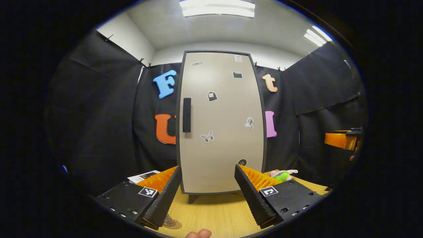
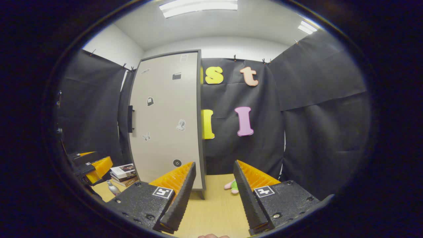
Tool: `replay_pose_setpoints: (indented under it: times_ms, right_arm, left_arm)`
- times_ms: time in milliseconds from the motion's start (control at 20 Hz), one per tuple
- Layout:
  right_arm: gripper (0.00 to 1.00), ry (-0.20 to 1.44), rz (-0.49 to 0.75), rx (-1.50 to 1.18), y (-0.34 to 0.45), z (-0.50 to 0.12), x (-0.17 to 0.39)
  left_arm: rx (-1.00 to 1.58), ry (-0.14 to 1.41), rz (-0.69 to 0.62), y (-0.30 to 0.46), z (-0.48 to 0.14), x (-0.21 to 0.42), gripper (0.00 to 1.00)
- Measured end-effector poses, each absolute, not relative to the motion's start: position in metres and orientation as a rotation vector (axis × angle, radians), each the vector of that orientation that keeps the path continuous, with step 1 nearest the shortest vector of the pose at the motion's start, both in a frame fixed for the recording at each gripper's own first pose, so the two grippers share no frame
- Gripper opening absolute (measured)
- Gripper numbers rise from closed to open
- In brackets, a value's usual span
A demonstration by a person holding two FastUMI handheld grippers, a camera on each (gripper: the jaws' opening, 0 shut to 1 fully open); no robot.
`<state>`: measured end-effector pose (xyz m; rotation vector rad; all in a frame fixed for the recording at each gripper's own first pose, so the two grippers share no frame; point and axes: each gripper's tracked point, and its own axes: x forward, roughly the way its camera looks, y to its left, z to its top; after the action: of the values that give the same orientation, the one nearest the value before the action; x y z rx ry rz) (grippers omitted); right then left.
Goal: Open the cabinet door with the right hand, grasp the bottle in the cabinet with the left hand and place it on the coaster, then close the cabinet door with the right hand.
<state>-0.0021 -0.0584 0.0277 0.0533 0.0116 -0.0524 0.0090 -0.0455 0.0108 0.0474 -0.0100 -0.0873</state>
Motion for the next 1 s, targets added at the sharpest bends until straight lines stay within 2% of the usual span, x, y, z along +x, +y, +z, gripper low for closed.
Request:
replay_pose_setpoints:
  times_ms: [100,200,1000]
  right_arm:
    - [0.72,0.014,-0.049,0.047,-0.0571,0.0251,-0.0019]
    - [0.75,0.021,-0.046,0.045,-0.0557,0.0224,-0.0023]
    - [0.75,0.020,-0.049,0.058,-0.0556,0.0204,-0.0008]
  left_arm:
    - [0.050,-0.010,-0.088,-0.0451,0.0101,0.0098,0.96]
    - [0.052,-0.006,-0.090,-0.0472,0.0094,0.0091,0.96]
    - [0.054,-0.001,-0.102,-0.0528,0.0063,0.0088,0.96]
